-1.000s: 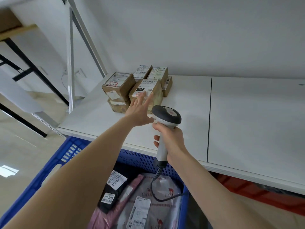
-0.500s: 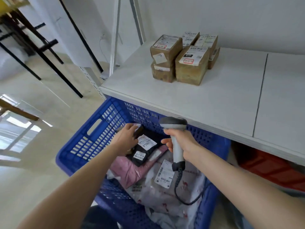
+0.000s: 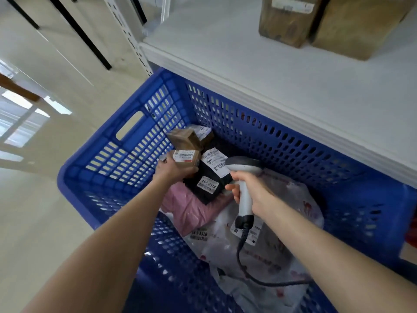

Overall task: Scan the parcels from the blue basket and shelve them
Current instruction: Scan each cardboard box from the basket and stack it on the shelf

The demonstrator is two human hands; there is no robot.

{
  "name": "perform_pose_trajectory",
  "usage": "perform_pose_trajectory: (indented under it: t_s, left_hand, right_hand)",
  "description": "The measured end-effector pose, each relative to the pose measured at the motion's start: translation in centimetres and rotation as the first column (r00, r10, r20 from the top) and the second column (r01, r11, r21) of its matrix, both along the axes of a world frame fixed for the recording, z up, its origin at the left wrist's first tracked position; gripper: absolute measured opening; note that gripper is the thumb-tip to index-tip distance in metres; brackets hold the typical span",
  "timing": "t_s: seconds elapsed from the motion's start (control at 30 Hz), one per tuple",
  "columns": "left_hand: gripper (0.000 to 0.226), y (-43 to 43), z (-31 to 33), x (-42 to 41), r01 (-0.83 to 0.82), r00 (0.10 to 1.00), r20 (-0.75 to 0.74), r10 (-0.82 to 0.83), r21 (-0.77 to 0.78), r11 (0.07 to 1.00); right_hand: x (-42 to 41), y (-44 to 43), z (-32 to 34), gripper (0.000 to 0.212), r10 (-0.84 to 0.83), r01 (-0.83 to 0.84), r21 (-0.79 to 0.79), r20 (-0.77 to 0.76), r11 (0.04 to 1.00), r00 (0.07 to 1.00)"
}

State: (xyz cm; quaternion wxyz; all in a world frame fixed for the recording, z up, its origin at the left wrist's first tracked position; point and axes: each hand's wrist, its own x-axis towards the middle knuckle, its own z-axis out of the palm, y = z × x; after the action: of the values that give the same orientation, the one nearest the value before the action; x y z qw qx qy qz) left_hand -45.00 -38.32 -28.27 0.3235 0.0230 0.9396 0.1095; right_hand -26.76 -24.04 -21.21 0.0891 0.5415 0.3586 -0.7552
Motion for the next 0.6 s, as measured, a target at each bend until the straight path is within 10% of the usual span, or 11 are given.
perform_pose_trajectory:
  t_s: [0.17, 0.6]
  left_hand:
    - [0.136, 0.4, -5.6, -2.2, -0.077, 0.994, 0.076, 0.083, -0.069, 0.995]
    - [0.119, 3.5, 13.3, 7.7, 0.251, 0.967, -0.003, -0.256, 0.205, 0.946]
  right_hand:
    - [0.1, 0.7, -2.2, 0.013, 0.007, -0.007, -0.003, 0.028, 1.000, 1.000]
    - [4.5, 1.0, 7.7, 0.010, -0.159, 0.183, 0.134, -0.174, 0.974, 0.972]
